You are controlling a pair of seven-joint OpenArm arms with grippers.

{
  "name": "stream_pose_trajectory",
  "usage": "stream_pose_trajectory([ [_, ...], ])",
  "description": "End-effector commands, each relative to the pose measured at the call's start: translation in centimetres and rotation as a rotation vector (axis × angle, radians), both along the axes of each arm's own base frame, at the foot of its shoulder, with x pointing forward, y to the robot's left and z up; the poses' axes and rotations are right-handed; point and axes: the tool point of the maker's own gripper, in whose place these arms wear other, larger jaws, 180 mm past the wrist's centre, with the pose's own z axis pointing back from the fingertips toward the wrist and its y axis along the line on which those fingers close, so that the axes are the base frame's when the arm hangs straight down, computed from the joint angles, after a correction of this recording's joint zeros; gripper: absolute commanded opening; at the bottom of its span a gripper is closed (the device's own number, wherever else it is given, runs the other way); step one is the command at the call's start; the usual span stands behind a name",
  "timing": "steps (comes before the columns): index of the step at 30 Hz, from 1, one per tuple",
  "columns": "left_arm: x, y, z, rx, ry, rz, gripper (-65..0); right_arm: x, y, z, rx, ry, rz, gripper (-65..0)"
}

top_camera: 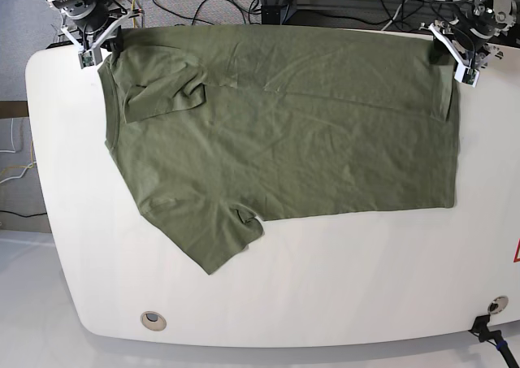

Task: Fold the T-shirt properly
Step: 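Pull the shirt further toward the robot, then release both grippers, then move both grippers to the shirt's hem and grasp the hem edge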

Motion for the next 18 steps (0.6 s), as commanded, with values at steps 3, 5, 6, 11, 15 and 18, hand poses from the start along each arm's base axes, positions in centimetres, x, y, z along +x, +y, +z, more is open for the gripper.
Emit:
stream_pose_trajectory([
  [3,1.2,1.7,1.4,0.054,-0.022,-0.011,-19.4,0.8,-0.3,1.4,-0.040,-0.028,0.027,-34.8],
  [5,2.3,3.3,2.7,0.085,-0.056,0.026,-19.6,1.6,0.0,2.5,-0.053,-0.062,0.045,-26.9],
  [6,3.1,4.2,3.6,0.104,-0.076,0.046,-19.4,2.0,0.1,3.1,-0.060,-0.079,0.053,-24.3],
  [11,7.4,5.4,7.3,0.142,-0.191,0.077,-19.3,4.0,0.5,4.8,-0.078,-0.144,0.075,-23.0],
  [15,10.9,5.6,9.7,0.138,-0.288,0.093,-19.3,6.4,0.1,5.7,-0.098,-0.179,0.074,-23.0],
  [18,13.8,5.4,11.0,0.117,-0.337,0.115,-19.3,8.7,0.1,6.6,-0.106,-0.212,0.070,-23.0],
])
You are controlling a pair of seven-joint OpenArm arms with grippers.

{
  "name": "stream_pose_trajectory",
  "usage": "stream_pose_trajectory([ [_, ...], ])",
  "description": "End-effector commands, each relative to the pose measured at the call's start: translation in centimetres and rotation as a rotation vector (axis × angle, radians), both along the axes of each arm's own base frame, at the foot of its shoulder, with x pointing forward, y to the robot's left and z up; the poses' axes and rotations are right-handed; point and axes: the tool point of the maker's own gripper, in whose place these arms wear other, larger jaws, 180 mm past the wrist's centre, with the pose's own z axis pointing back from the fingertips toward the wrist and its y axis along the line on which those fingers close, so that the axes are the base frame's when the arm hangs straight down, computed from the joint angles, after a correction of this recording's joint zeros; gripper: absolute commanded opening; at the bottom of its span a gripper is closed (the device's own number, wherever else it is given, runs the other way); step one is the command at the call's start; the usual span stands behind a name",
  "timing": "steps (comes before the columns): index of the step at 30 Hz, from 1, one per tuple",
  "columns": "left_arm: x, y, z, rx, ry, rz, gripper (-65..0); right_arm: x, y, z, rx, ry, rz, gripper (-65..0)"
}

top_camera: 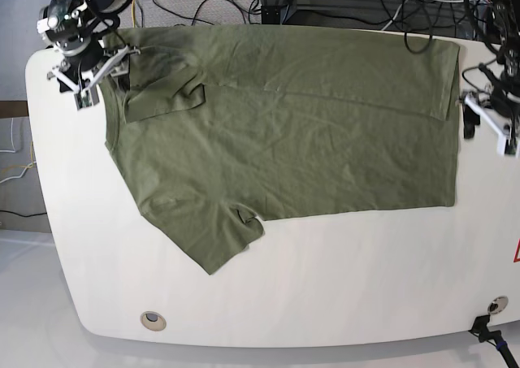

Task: Fold the T-shirt properly
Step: 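Move both grippers to the shirt's hem and grasp the hem edge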

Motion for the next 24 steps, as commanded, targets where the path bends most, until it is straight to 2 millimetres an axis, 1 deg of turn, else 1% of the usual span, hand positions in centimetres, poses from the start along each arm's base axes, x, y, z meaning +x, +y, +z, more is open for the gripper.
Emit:
stream_pose_trajectory([
  [1,2.9,-0.1,1.8,-0.011,-0.071,0.006,-19.3,1.1,-0.3,1.1,-0.015,-0.030,0.004,-23.0],
  [3,5.0,0.0,2.1,-0.035,-0.088,0.023,-19.3,2.5,-0.4,1.8,-0.018,-0.046,-0.003,-23.0],
  [6,7.9,0.0,1.2,-0.084,-0.072,0.038,-19.3,4.3,-0.4,2.7,-0.021,-0.066,-0.010,-23.0],
  [9,10.6,0.8,-0.1,-0.140,-0.049,0.077,-19.3,5.4,-0.5,3.4,-0.022,-0.082,-0.014,-23.0],
  [10,11.5,1.2,-0.4,-0.162,-0.042,0.098,-19.3,5.6,-0.5,3.5,-0.021,-0.087,-0.015,-23.0],
  [12,12.8,1.9,-1.1,-0.198,-0.025,0.130,-19.3,5.7,-0.6,3.0,-0.013,-0.076,-0.019,-23.0],
  [14,14.3,1.8,-1.7,-0.219,-0.017,0.134,-19.3,5.5,-0.8,2.5,-0.007,-0.061,-0.024,-23.0],
  [17,15.8,1.7,-3.0,-0.243,-0.006,0.138,-19.3,5.2,-0.9,2.1,-0.004,-0.048,-0.027,-23.0],
  [18,16.0,1.8,-3.6,-0.253,0.003,0.148,-19.3,5.2,-0.8,2.1,-0.005,-0.048,-0.026,-23.0],
  [22,16.1,1.7,-6.3,-0.290,0.051,0.179,-19.3,5.1,-0.9,2.1,-0.005,-0.047,-0.028,-23.0],
  [24,16.0,1.4,-7.1,-0.290,0.063,0.177,-19.3,5.1,-0.9,2.2,-0.005,-0.050,-0.028,-23.0],
])
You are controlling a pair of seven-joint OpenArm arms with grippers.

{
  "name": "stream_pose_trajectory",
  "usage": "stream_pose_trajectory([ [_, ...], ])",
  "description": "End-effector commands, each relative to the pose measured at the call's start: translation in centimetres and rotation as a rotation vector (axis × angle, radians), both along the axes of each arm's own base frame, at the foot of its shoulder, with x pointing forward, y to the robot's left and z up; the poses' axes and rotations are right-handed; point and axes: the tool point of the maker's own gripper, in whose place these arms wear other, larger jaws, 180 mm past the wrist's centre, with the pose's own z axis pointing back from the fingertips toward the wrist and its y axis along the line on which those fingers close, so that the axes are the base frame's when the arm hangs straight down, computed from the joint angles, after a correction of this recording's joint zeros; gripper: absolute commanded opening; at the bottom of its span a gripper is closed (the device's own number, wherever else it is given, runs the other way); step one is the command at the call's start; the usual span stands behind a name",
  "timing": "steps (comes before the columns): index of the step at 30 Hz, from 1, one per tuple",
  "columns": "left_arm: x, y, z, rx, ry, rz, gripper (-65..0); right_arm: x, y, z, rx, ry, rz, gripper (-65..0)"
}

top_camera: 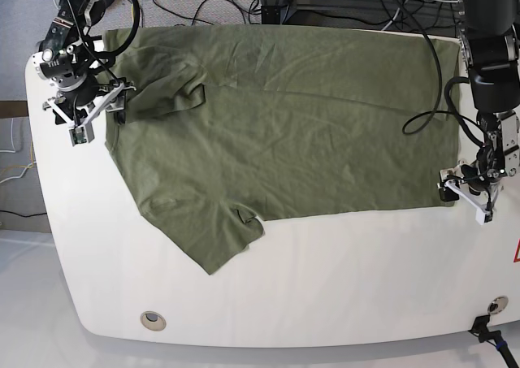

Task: Fold the T-shirt properly
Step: 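Move both grippers to the shirt's hem and grasp the hem edge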

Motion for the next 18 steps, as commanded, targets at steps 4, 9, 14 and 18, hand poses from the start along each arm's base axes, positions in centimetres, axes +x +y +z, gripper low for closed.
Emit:
stream_pose_trajectory([
  [4,1.7,-2.2,1.0,-0.018,-0.045,-0.090,-19.4,0.8,-0.2,1.3,-0.010,-0.050,0.005,-23.0],
  [9,1.6,-3.2,0.9,-0.032,-0.047,-0.141,-19.6,1.0,-0.2,0.8,0.004,-0.041,0.000,-23.0],
  [14,1.7,-3.1,1.0,-0.032,-0.053,-0.140,-21.5,4.4,-0.6,0.9,0.057,-0.079,-0.028,-23.0],
  [18,1.8,-3.1,1.1,-0.034,-0.059,-0.138,-42.4,8.5,-0.6,1.6,0.119,-0.123,-0.044,-23.0],
])
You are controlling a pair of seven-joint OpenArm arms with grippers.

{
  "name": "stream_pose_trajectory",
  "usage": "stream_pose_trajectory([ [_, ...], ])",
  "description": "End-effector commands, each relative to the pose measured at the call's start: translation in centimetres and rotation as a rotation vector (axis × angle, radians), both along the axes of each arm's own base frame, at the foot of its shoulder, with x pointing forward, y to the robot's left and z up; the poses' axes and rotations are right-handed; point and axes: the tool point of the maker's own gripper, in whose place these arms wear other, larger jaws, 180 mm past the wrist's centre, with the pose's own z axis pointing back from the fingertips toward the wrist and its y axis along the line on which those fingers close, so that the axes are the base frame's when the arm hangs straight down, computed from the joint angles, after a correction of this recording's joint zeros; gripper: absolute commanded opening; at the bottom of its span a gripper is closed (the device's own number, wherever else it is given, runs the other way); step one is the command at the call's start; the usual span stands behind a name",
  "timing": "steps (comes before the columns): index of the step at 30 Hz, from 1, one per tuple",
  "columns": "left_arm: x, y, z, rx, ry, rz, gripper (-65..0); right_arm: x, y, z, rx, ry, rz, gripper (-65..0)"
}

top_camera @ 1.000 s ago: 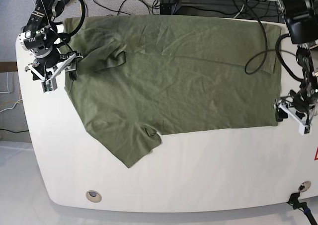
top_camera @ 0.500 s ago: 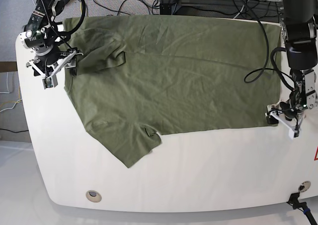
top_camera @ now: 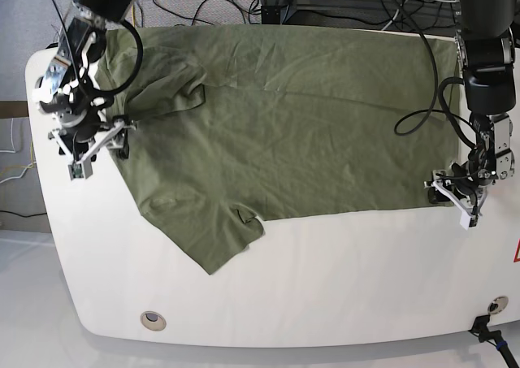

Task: Fold the T-shirt properly
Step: 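Move both grippers to the shirt's hem and grasp the hem edge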

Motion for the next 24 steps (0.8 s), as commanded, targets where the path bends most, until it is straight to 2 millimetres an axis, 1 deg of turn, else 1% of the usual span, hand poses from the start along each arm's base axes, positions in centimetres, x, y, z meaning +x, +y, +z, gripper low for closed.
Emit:
stream_pose_trajectory([
  [1,1.0,0.6,1.5,0.007,-0.037,0.002,-47.2,2.2,0.1,0.8,0.015,-0.033,0.014,-23.0],
  [3,1.3,0.6,1.8,0.007,-0.060,0.004,-55.6,4.7,1.3,0.7,0.037,-0.028,0.056,-23.0],
  [4,1.3,0.6,1.8,0.006,-0.063,0.005,-57.8,5.8,1.7,0.9,0.043,-0.030,0.074,-23.0],
  [5,1.3,0.6,1.8,0.006,-0.064,0.006,-58.1,6.8,2.3,0.7,0.057,-0.023,0.091,-23.0],
  [7,1.2,0.8,1.8,0.009,-0.064,0.007,-58.3,9.4,3.3,1.2,0.092,-0.052,0.110,-23.0],
  [8,1.2,1.0,1.9,0.011,-0.066,0.009,-58.3,10.3,3.5,1.2,0.111,-0.057,0.110,-23.0],
  [10,0.8,0.9,1.5,0.011,-0.058,0.005,-59.0,12.5,3.2,1.6,0.117,-0.065,0.097,-23.0],
  [12,0.7,0.4,1.7,0.016,-0.073,-0.027,-65.0,14.1,3.3,1.3,0.111,-0.047,0.093,-23.0],
  [14,0.8,-0.2,2.2,0.023,-0.098,-0.056,-65.0,15.7,3.2,1.5,0.110,-0.065,0.090,-23.0],
  [17,0.7,-0.5,2.5,0.032,-0.110,-0.072,-65.0,17.4,3.5,0.9,0.138,-0.058,0.085,-23.0],
  [20,0.6,-0.6,2.5,0.031,-0.111,-0.074,-65.0,18.3,4.1,0.2,0.189,-0.063,0.076,-23.0],
  [22,0.6,-0.6,2.5,0.031,-0.111,-0.074,-65.0,18.4,3.5,-0.6,0.216,-0.058,0.056,-23.0],
  [24,0.6,-0.5,2.5,0.031,-0.112,-0.073,-65.0,18.1,3.8,-1.9,0.252,-0.044,0.043,-23.0],
])
